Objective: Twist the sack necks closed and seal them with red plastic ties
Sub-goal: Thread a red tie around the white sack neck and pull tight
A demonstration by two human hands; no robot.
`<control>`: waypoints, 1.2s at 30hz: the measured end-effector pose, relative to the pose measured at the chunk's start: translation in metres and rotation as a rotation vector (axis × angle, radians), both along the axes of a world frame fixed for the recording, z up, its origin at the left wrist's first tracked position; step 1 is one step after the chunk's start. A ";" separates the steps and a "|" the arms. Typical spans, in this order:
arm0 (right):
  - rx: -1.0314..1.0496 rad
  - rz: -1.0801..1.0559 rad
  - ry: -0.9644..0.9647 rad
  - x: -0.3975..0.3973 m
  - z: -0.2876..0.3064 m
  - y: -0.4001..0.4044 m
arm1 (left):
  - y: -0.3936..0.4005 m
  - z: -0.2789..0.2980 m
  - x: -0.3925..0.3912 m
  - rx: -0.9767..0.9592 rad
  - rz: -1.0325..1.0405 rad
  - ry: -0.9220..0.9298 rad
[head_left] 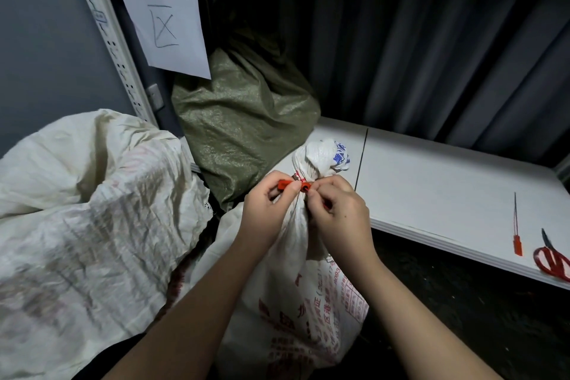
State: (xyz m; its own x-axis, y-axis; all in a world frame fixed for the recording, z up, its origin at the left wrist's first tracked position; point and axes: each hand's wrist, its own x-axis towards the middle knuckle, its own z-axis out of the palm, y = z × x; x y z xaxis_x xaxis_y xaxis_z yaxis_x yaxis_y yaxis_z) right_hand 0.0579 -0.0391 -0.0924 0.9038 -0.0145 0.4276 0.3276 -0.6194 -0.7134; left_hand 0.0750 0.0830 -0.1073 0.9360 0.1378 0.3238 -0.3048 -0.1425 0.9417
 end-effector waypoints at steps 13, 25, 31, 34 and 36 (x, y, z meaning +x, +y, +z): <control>0.012 0.119 0.137 0.008 0.003 -0.010 | -0.004 -0.005 0.000 -0.043 0.043 0.038; 0.179 0.225 0.388 0.014 0.003 -0.029 | -0.002 0.000 -0.004 0.192 0.069 0.074; 0.277 0.174 0.356 0.015 -0.006 -0.023 | -0.019 0.014 -0.024 0.192 0.140 0.173; 0.058 0.159 0.303 0.009 -0.004 -0.024 | -0.029 0.018 -0.022 -0.243 -0.041 0.508; -0.240 0.137 0.218 0.002 -0.001 -0.032 | -0.035 0.022 -0.022 -0.445 -0.053 0.588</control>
State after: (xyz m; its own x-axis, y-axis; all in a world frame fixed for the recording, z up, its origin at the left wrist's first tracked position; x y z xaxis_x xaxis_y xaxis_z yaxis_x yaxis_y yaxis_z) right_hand 0.0596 -0.0710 -0.0933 0.9609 0.1910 0.2005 0.2752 -0.7389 -0.6150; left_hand 0.0531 0.0481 -0.0854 0.9469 0.0887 -0.3090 0.2719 0.2921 0.9169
